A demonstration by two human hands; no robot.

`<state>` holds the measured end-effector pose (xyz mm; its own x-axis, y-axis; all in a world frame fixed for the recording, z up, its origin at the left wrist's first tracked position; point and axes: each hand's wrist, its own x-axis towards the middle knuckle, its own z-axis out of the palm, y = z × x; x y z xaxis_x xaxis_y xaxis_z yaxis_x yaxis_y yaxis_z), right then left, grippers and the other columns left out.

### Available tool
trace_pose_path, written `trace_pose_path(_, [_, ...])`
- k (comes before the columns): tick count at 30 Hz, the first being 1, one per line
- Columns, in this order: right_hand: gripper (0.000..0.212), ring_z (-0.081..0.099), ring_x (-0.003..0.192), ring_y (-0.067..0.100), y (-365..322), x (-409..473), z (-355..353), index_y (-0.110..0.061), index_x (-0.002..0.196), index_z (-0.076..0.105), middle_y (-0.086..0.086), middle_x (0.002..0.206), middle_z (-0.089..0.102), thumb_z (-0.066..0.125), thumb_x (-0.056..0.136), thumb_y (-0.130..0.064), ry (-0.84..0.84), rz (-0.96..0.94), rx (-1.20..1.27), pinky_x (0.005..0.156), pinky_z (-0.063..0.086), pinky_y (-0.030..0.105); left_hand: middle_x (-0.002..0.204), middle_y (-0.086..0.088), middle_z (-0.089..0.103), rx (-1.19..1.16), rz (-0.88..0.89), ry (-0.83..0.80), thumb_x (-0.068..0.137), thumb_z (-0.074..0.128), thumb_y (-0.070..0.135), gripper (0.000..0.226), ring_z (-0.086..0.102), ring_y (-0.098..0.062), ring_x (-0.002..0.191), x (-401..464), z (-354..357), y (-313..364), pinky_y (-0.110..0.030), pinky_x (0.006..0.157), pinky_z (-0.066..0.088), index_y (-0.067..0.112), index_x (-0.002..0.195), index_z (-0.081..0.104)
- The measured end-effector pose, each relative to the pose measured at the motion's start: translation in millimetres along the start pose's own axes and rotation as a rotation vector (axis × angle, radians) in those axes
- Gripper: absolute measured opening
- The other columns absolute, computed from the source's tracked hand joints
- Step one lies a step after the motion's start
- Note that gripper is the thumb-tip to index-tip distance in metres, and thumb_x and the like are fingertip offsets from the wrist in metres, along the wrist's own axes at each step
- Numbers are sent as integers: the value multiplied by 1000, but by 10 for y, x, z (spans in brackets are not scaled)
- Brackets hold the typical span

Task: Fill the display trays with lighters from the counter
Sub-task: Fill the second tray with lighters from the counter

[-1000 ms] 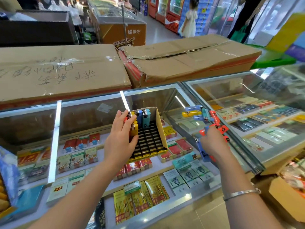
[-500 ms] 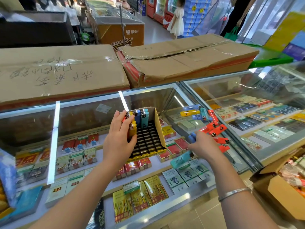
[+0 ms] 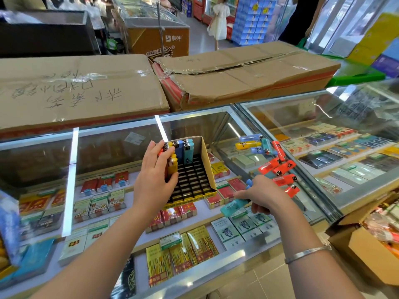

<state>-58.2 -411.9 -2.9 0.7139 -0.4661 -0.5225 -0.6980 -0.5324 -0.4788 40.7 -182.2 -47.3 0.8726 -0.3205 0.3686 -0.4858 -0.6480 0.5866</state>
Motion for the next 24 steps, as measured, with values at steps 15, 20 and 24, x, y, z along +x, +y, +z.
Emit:
trace_pose_path(15, [28, 30, 59, 17, -271, 125, 295, -12, 71, 37, 6, 67, 32, 63, 80, -8, 79, -335, 246, 56, 28, 27, 152, 5, 25, 134, -9, -12, 83, 68, 28, 66, 12, -13, 142, -44, -138, -43, -44, 84, 50, 29, 139, 35])
trace_pose_path(20, [17, 43, 42, 14, -454, 121, 227, -19, 76, 53, 3, 56, 52, 68, 80, -10, -86, -413, 713, 42, 35, 23, 151, 7, 23, 141, -30, -14, 83, 68, 27, 66, 5, -7, 141, -107, -231, -102, -44, 89, 48, 28, 140, 34])
trace_pose_path(24, [17, 49, 45, 12, -687, 107, 280, -22, 75, 60, -4, 55, 57, 70, 78, -9, -120, -523, 860, 41, 42, 24, 152, 7, 23, 113, -27, -52, 84, 66, 32, 64, 3, -5, 141, -128, -281, -103, -44, 98, 41, 28, 140, 35])
